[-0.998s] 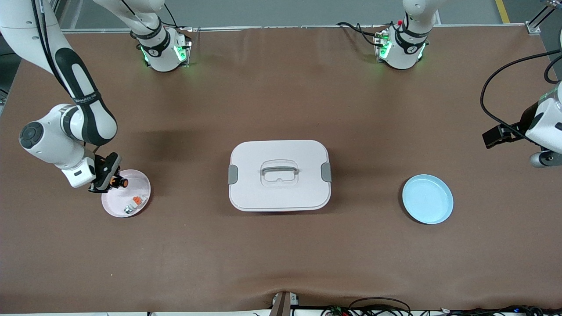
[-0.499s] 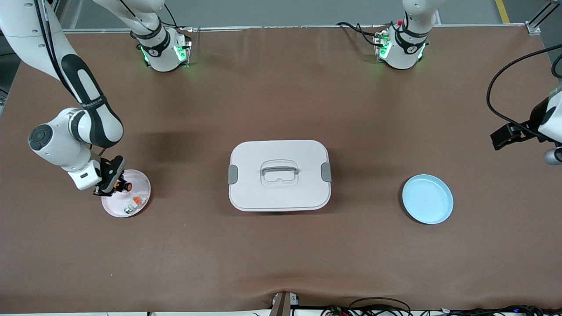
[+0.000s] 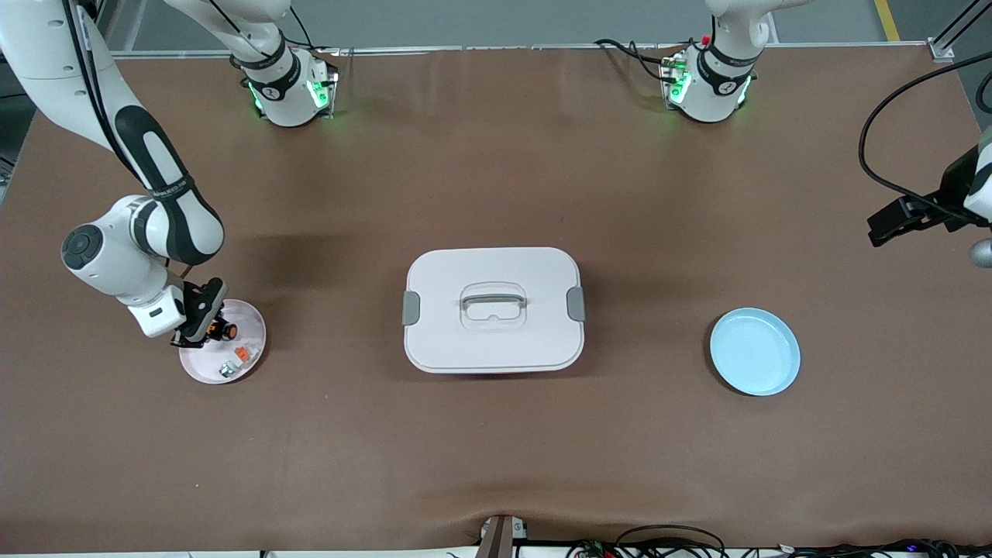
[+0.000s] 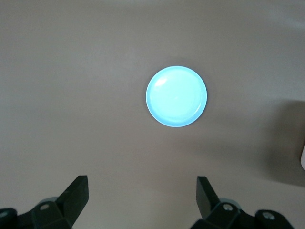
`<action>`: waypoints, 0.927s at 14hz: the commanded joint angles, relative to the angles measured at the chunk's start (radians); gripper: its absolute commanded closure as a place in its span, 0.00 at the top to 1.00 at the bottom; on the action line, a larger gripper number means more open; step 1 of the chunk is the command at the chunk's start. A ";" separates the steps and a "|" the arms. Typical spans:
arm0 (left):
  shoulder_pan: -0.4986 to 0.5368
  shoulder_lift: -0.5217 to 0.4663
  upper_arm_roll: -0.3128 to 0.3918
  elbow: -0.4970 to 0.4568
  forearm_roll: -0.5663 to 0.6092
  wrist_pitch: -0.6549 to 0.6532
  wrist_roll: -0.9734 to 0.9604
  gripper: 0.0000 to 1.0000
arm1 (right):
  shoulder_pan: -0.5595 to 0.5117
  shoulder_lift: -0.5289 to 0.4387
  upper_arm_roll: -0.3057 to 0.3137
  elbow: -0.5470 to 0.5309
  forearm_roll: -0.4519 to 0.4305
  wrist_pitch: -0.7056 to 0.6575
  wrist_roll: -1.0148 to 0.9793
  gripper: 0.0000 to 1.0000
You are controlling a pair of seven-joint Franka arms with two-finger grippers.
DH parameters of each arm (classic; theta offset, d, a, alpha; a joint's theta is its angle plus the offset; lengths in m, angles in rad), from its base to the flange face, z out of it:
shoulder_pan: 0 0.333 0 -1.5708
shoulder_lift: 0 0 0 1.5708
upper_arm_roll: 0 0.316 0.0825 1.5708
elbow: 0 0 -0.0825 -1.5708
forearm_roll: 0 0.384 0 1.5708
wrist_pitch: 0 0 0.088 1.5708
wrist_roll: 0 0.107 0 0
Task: Transfer orange switch to right arm and place
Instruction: 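Open the right gripper to release the switch on the white plate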
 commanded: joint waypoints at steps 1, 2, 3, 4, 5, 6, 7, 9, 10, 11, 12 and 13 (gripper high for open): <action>-0.056 -0.104 0.056 -0.131 -0.021 0.062 0.019 1.00 | -0.013 0.022 0.011 0.014 -0.002 0.017 -0.017 0.00; -0.054 -0.105 0.050 -0.128 -0.021 0.050 0.019 1.00 | -0.013 0.022 0.013 0.014 0.000 0.017 -0.017 0.00; -0.057 -0.101 0.047 -0.125 -0.030 0.039 0.019 1.00 | -0.013 0.022 0.013 0.014 0.000 0.017 -0.018 0.00; -0.057 -0.101 0.042 -0.125 -0.050 0.036 0.019 1.00 | -0.013 0.022 0.013 0.014 0.000 0.017 -0.017 0.00; -0.057 -0.101 0.042 -0.124 -0.065 0.034 0.019 1.00 | -0.013 0.022 0.013 0.014 0.001 0.017 -0.003 0.25; -0.057 -0.100 0.041 -0.124 -0.071 0.034 0.020 1.00 | -0.018 0.027 0.015 0.014 0.005 0.016 -0.003 0.99; -0.059 -0.098 0.041 -0.122 -0.082 0.033 0.030 1.00 | -0.018 0.027 0.015 0.016 0.005 0.011 -0.001 1.00; -0.067 -0.097 0.025 -0.104 -0.088 0.031 0.039 1.00 | -0.018 0.027 0.015 0.018 0.005 0.007 -0.001 1.00; -0.064 -0.098 0.024 -0.102 -0.088 0.016 0.040 1.00 | -0.018 0.027 0.015 0.018 0.005 0.007 -0.001 1.00; -0.062 -0.098 0.024 -0.102 -0.084 -0.005 0.043 1.00 | -0.018 0.027 0.015 0.018 0.005 0.005 -0.001 1.00; -0.060 -0.098 0.024 -0.104 -0.084 -0.022 0.057 1.00 | -0.018 0.025 0.015 0.018 0.005 0.005 0.005 1.00; -0.060 -0.097 0.025 -0.104 -0.082 -0.026 0.077 1.00 | -0.018 0.024 0.015 0.018 0.005 0.002 0.006 1.00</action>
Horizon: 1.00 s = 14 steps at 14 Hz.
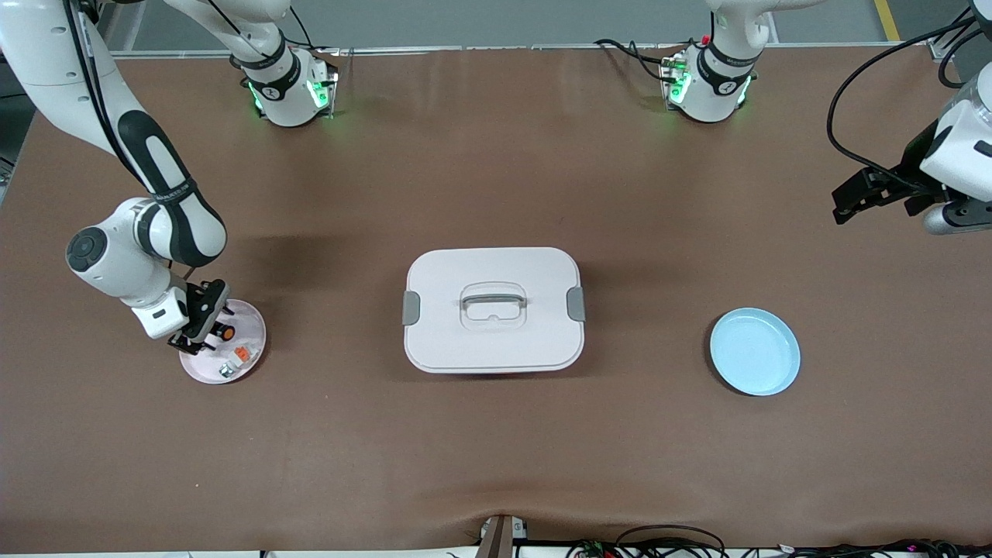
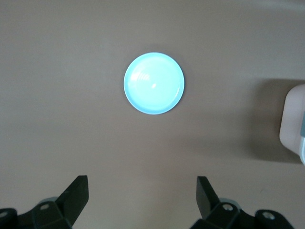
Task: Transfer orange switch to right arm and place
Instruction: 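Open the right gripper to release the switch on the white plate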
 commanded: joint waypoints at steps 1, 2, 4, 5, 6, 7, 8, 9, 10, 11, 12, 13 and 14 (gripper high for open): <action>0.006 -0.015 0.003 -0.001 -0.009 -0.026 0.046 1.00 | -0.017 0.005 0.014 0.013 0.003 -0.002 0.005 1.00; 0.006 -0.015 0.006 -0.001 -0.009 -0.026 0.046 1.00 | -0.017 0.005 0.014 0.014 0.003 -0.003 0.009 1.00; 0.007 -0.016 0.008 -0.001 -0.009 -0.029 0.048 1.00 | -0.017 -0.001 0.016 0.030 0.003 -0.049 0.018 1.00; 0.009 -0.016 0.011 -0.001 -0.009 -0.030 0.048 1.00 | -0.017 -0.007 0.016 0.046 0.003 -0.099 0.040 1.00; 0.009 -0.016 0.014 -0.001 -0.009 -0.030 0.048 1.00 | -0.016 -0.018 0.014 0.068 0.003 -0.162 0.089 1.00; 0.013 -0.016 0.014 -0.001 -0.009 -0.033 0.048 1.00 | -0.014 -0.030 0.014 0.089 0.003 -0.228 0.153 1.00; 0.015 -0.016 0.015 0.002 -0.011 -0.034 0.049 1.00 | -0.011 -0.042 0.014 0.117 0.002 -0.291 0.210 1.00; 0.015 -0.018 0.015 0.008 -0.018 -0.045 0.045 1.00 | -0.010 -0.048 0.014 0.154 0.002 -0.349 0.239 1.00; 0.010 -0.017 0.014 0.023 -0.017 -0.054 0.040 1.00 | -0.008 -0.050 0.014 0.190 0.002 -0.397 0.262 1.00; 0.009 -0.010 0.011 0.048 -0.011 -0.060 0.032 1.00 | -0.008 -0.050 0.014 0.221 0.002 -0.435 0.293 1.00; 0.010 -0.003 0.012 0.048 -0.012 -0.060 0.028 1.00 | -0.007 -0.052 0.013 0.247 -0.003 -0.457 0.330 1.00; 0.013 0.006 0.012 0.047 -0.012 -0.060 0.031 1.00 | -0.007 -0.052 0.013 0.270 -0.005 -0.471 0.383 1.00; 0.013 0.008 0.012 0.045 -0.012 -0.060 0.029 1.00 | -0.007 -0.053 0.011 0.295 -0.006 -0.503 0.450 1.00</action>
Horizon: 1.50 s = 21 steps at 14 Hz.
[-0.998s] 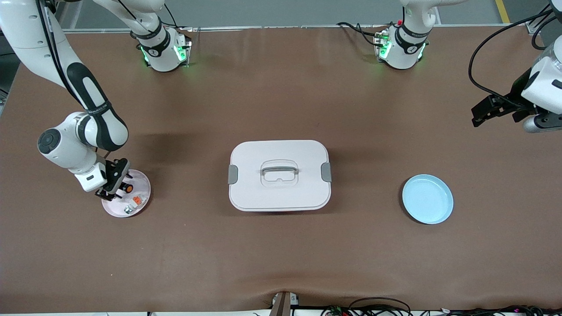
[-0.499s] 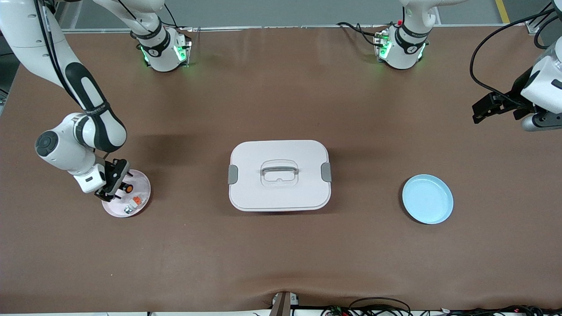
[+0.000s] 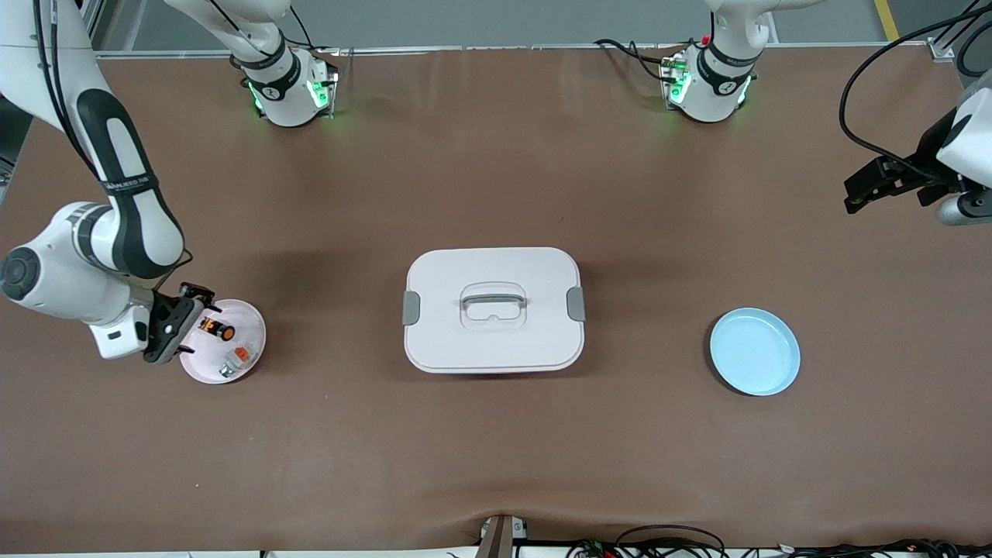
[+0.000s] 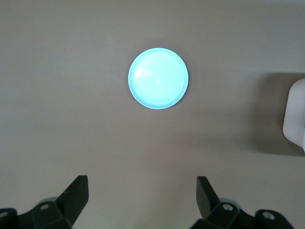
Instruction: Transfer orange switch to right arm and place
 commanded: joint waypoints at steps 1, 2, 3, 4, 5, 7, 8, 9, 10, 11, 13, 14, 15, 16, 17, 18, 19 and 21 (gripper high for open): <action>0.002 0.006 0.004 0.015 -0.014 -0.021 0.004 1.00 | -0.009 -0.001 0.004 0.070 -0.009 -0.097 0.173 1.00; 0.002 0.003 0.006 0.017 -0.015 -0.032 0.005 1.00 | -0.012 -0.004 0.004 0.093 -0.010 -0.137 0.245 1.00; 0.004 0.000 0.006 0.017 -0.015 -0.041 0.004 1.00 | -0.015 -0.018 0.001 0.105 -0.009 -0.168 0.310 1.00; 0.005 -0.001 0.007 0.014 -0.015 -0.050 0.002 1.00 | -0.019 -0.031 0.001 0.108 -0.009 -0.188 0.386 1.00; 0.019 -0.001 0.006 0.015 -0.015 -0.060 0.002 1.00 | -0.019 -0.054 0.001 0.108 -0.010 -0.202 0.457 1.00; 0.031 0.000 0.006 0.009 -0.018 -0.064 0.002 1.00 | -0.021 -0.090 -0.001 0.110 -0.013 -0.226 0.554 1.00; 0.033 0.002 0.006 0.008 -0.018 -0.064 0.002 1.00 | -0.022 -0.105 -0.002 0.108 -0.015 -0.232 0.589 1.00; 0.033 0.005 0.006 0.009 -0.018 -0.063 0.002 1.00 | -0.024 -0.120 -0.008 0.108 -0.015 -0.237 0.605 1.00; 0.033 0.008 0.006 0.009 -0.018 -0.063 0.002 1.00 | -0.025 -0.134 -0.013 0.110 -0.015 -0.248 0.664 1.00; 0.035 0.008 0.006 0.009 -0.018 -0.061 0.001 1.00 | -0.024 -0.153 -0.015 0.108 -0.018 -0.268 0.733 1.00; 0.039 0.009 0.006 0.009 -0.020 -0.060 0.002 1.00 | -0.024 -0.188 -0.013 0.107 -0.028 -0.311 0.879 1.00; 0.039 0.009 0.006 0.011 -0.020 -0.058 0.002 1.00 | -0.018 -0.203 -0.015 0.105 -0.033 -0.320 0.937 1.00; 0.039 0.009 0.006 0.009 -0.020 -0.057 0.002 1.00 | -0.016 -0.211 -0.013 0.111 -0.060 -0.346 1.010 1.00; 0.039 0.011 0.006 0.009 -0.020 -0.055 0.001 1.00 | -0.016 -0.217 -0.010 0.143 -0.088 -0.396 1.055 1.00; 0.039 0.017 0.006 0.009 -0.020 -0.055 0.001 1.00 | -0.018 -0.220 -0.012 0.178 -0.090 -0.453 1.095 1.00; 0.039 0.019 0.006 0.011 -0.020 -0.054 0.001 1.00 | -0.021 -0.220 -0.012 0.204 -0.088 -0.481 1.143 1.00; 0.039 0.020 0.006 0.011 -0.020 -0.052 0.001 1.00 | -0.015 -0.220 -0.009 0.237 -0.084 -0.499 1.202 1.00; 0.039 0.020 0.006 0.012 -0.020 -0.052 0.001 1.00 | -0.003 -0.222 -0.001 0.286 -0.081 -0.570 1.232 1.00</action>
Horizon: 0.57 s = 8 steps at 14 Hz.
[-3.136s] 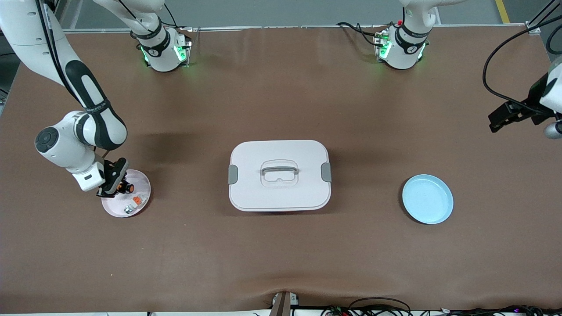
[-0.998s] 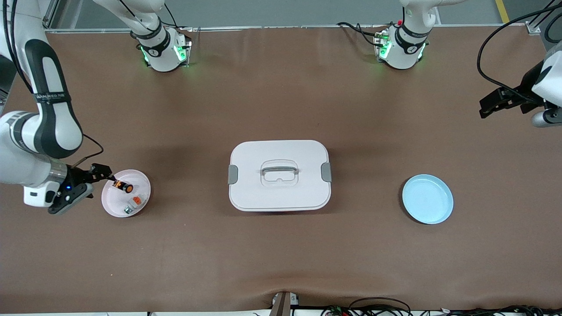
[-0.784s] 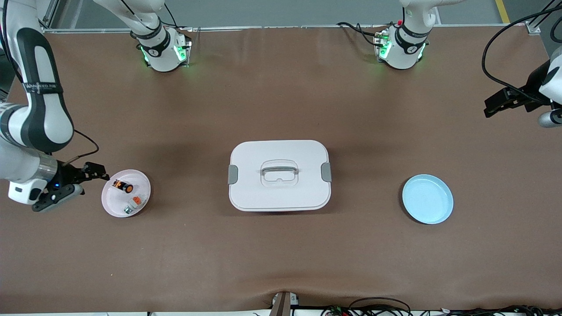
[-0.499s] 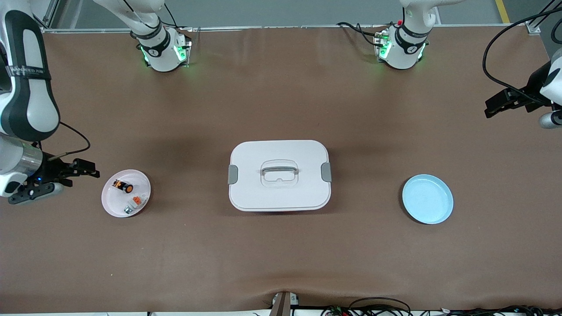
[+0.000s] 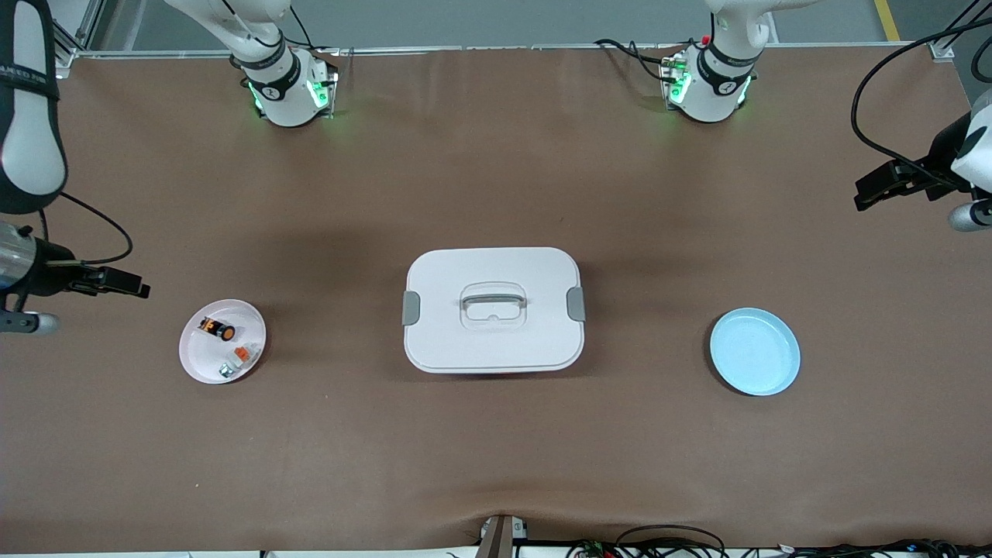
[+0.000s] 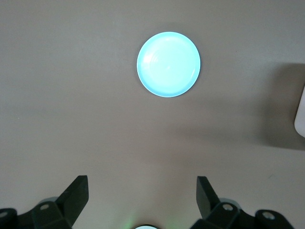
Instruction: Transfer orange switch to right arm and place
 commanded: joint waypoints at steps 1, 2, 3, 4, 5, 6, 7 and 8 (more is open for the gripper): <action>0.004 0.000 0.002 0.020 -0.011 -0.005 0.011 1.00 | 0.023 -0.012 0.019 0.063 -0.019 -0.073 0.063 1.00; 0.002 -0.002 0.002 0.023 -0.012 -0.005 0.011 1.00 | 0.033 -0.033 0.019 0.066 -0.019 -0.072 0.064 1.00; 0.004 -0.005 0.002 0.029 -0.018 -0.006 0.006 1.00 | 0.040 -0.050 0.019 0.068 -0.019 -0.075 0.072 1.00; 0.004 -0.006 0.002 0.033 -0.018 -0.006 0.008 1.00 | 0.048 -0.071 0.021 0.068 -0.018 -0.077 0.098 1.00; 0.004 -0.008 0.002 0.035 -0.018 -0.009 0.008 1.00 | 0.054 -0.085 0.024 0.068 -0.018 -0.087 0.107 1.00; 0.007 -0.009 0.004 0.035 -0.018 -0.009 0.008 1.00 | 0.065 -0.098 0.027 0.068 -0.018 -0.092 0.109 1.00; 0.021 -0.009 0.004 0.035 -0.021 -0.009 0.009 1.00 | 0.071 -0.108 0.027 0.068 -0.019 -0.095 0.109 1.00; 0.033 -0.011 0.004 0.035 -0.033 -0.008 0.017 1.00 | 0.076 -0.118 0.028 0.068 -0.019 -0.096 0.107 1.00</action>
